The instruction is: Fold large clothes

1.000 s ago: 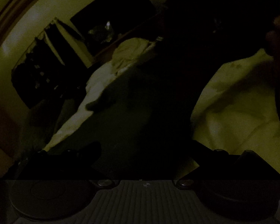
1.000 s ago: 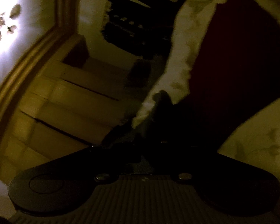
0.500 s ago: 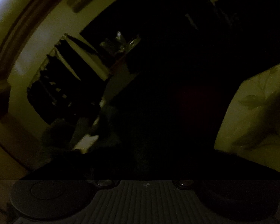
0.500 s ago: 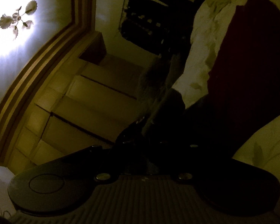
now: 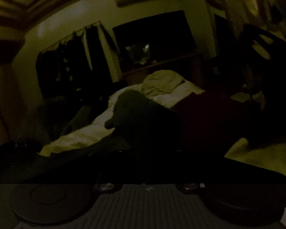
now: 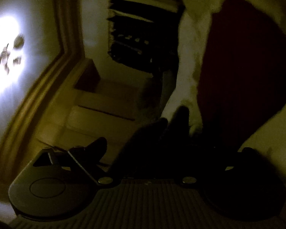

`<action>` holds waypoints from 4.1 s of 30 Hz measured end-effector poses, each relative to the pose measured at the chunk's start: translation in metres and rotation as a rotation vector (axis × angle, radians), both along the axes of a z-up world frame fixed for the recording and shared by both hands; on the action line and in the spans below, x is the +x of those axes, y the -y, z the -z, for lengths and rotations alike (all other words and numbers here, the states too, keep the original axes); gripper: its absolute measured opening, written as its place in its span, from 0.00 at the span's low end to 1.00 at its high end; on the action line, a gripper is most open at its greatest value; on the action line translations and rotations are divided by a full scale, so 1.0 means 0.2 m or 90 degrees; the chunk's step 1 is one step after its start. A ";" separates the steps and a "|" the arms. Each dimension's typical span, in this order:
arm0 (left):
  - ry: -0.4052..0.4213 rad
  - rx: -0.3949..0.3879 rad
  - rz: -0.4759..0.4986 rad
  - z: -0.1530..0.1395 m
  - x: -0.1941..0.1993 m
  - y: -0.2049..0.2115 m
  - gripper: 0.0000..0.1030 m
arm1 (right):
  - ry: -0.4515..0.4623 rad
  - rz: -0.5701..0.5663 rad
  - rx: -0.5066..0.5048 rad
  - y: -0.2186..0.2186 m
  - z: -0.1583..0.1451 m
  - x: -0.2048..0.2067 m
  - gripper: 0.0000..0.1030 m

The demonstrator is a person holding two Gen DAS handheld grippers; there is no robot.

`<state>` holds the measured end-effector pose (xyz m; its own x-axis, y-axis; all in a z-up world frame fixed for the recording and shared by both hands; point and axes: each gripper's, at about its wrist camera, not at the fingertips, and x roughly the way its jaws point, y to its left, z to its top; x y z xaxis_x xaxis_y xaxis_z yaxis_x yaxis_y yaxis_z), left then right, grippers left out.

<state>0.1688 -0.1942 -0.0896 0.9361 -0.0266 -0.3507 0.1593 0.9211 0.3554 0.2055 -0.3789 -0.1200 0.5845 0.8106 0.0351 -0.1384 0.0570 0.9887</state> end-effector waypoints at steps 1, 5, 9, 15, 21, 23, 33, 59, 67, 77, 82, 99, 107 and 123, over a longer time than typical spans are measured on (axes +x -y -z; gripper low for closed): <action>0.000 0.016 0.006 0.02 -0.01 0.03 0.81 | -0.016 -0.019 0.020 -0.02 0.03 0.02 0.95; -0.004 0.076 0.023 0.10 -0.01 0.11 0.81 | -0.042 -0.072 -0.024 -0.13 0.03 0.11 0.96; -0.012 0.114 0.034 0.16 -0.01 0.15 0.81 | -0.047 -0.125 -0.078 -0.26 0.01 0.22 0.98; -0.024 0.112 0.040 0.20 -0.02 0.15 0.81 | -0.056 -0.148 -0.133 -0.40 0.07 0.34 0.80; -0.039 0.090 0.038 0.23 0.01 0.13 0.83 | -0.019 -0.119 -0.198 -0.44 0.11 0.28 0.30; -0.036 0.088 0.037 0.24 0.00 0.13 0.83 | -0.018 -0.106 -0.190 -0.42 0.12 0.26 0.25; -0.023 -0.017 0.038 0.01 -0.08 -0.02 0.85 | 0.051 -0.054 -0.181 -0.43 -0.02 0.12 0.22; 0.116 -0.493 -0.251 -0.25 -0.83 -1.58 0.79 | 0.325 -0.223 -0.421 -2.15 -0.90 -0.31 0.21; 0.048 -0.615 -0.287 0.02 -0.84 -1.80 0.84 | 0.242 -0.288 -0.421 -2.32 -0.69 -0.33 0.25; 0.053 -0.673 -0.281 0.08 -0.86 -1.88 1.00 | 0.293 -0.331 -0.349 -2.22 -0.65 -0.37 0.74; 0.044 -0.692 -0.295 0.08 -0.87 -1.93 1.00 | 0.343 -0.290 -0.338 -2.07 -0.74 -0.47 0.79; 0.129 -0.565 -0.316 -0.23 -1.18 -1.94 1.00 | 0.464 -0.102 -0.539 -1.66 -0.71 -0.65 0.81; 0.021 -0.524 -0.196 -0.24 -1.08 -1.75 1.00 | 0.424 -0.081 -0.551 -1.57 -0.67 -0.65 0.83; -0.006 -0.517 -0.243 -0.11 -1.06 -1.78 0.66 | 0.273 -0.165 -0.433 -1.44 -0.44 -0.53 0.64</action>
<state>-0.0433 0.1617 -0.0667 0.9290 0.0429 -0.3676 -0.2102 0.8786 -0.4287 0.1004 -0.0905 -0.0314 0.4247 0.8419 -0.3329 -0.5847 0.5358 0.6091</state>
